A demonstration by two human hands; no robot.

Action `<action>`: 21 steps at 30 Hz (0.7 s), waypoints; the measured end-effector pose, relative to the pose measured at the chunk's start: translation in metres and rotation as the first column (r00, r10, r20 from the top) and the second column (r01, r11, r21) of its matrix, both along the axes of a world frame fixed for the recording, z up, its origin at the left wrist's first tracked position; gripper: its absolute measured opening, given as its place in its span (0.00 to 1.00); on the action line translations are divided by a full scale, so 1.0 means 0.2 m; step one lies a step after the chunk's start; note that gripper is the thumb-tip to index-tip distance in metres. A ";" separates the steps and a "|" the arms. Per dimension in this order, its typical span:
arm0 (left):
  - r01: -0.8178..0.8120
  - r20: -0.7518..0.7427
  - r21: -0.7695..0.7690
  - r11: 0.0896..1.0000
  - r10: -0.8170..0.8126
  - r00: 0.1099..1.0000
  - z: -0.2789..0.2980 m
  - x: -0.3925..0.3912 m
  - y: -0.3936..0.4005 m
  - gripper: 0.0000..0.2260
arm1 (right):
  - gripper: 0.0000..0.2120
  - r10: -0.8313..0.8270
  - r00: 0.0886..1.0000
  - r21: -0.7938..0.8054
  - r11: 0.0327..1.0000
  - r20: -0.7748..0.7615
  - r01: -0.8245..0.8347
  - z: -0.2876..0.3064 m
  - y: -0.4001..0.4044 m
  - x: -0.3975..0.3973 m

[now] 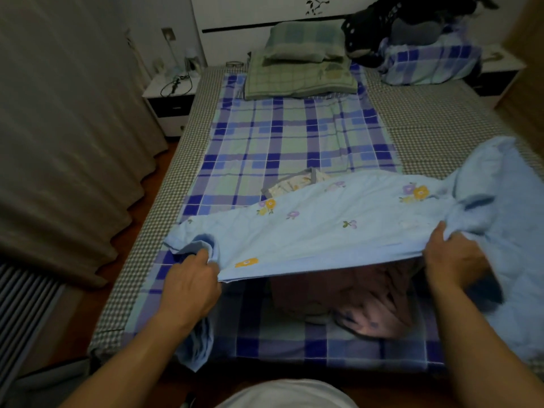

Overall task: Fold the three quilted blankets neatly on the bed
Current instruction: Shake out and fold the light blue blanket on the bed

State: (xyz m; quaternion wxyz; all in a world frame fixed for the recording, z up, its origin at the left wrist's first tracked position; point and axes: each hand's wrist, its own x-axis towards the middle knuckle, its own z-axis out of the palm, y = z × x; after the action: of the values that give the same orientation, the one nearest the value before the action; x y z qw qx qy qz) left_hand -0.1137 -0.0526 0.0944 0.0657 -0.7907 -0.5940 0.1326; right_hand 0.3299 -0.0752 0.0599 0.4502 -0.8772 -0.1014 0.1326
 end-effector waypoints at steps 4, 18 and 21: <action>0.031 0.099 0.074 0.997 -0.039 0.994 0.00 0.02 -0.07 0.07 | 0.32 -0.002 0.995 0.085 0.996 -0.099 0.011 0.19 0.04 0.10; -0.004 0.157 0.077 0.997 -0.009 0.987 -0.11 -0.01 -0.11 0.07 | 0.20 0.131 0.975 -0.376 0.907 -0.179 -0.190 -0.03 -0.05 0.19; -0.067 0.180 0.043 0.997 0.058 0.982 -0.14 -0.04 -0.13 0.08 | 0.23 0.072 0.976 -0.369 0.918 -0.206 -0.146 -0.09 -0.15 0.21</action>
State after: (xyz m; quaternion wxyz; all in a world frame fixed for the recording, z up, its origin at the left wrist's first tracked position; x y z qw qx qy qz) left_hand -0.1222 -0.0785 0.0669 0.0274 -0.7784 -0.6253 0.0486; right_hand 0.3710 -0.1055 0.0418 0.2701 -0.9244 -0.0795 0.2573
